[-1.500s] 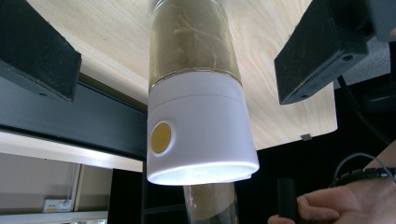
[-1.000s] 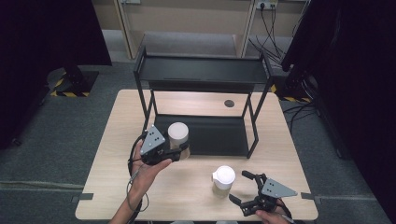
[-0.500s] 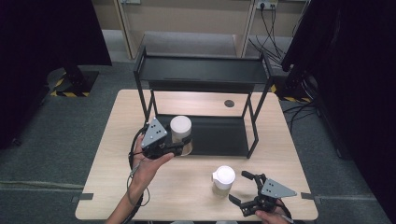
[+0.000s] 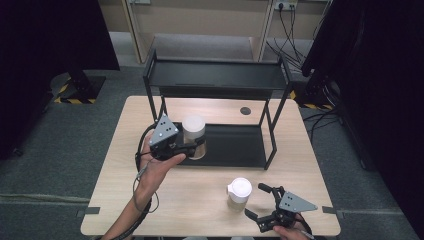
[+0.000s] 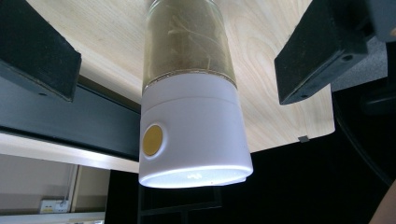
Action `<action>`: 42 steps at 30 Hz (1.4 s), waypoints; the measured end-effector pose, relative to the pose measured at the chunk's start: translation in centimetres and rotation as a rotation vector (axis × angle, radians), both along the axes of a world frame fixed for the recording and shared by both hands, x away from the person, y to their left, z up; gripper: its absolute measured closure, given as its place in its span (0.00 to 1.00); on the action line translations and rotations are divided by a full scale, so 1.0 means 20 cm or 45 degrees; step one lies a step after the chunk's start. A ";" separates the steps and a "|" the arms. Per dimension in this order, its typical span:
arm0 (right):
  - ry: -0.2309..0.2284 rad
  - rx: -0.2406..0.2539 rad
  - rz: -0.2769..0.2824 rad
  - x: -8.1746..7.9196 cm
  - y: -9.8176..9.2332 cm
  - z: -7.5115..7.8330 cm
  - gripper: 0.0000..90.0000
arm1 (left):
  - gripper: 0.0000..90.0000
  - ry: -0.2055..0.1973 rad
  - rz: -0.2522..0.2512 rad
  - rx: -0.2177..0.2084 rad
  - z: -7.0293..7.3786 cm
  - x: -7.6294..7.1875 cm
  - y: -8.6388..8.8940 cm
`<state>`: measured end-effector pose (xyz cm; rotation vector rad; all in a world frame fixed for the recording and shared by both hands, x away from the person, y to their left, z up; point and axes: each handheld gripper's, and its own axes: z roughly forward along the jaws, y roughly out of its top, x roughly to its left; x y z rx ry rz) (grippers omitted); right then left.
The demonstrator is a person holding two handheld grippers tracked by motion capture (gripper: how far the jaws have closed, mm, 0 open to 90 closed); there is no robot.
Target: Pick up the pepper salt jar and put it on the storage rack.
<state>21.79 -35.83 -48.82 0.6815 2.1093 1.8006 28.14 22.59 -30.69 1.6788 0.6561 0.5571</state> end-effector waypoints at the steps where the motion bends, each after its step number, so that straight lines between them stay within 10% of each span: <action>1: 0.000 0.000 -0.001 0.00 0.00 0.00 0.01 | 0.39 0.000 -0.001 0.001 0.01 0.00 0.00; 42: -0.021 -0.015 -0.002 -0.01 0.00 0.01 0.01 | 0.39 0.005 -0.009 0.006 0.43 0.08 0.03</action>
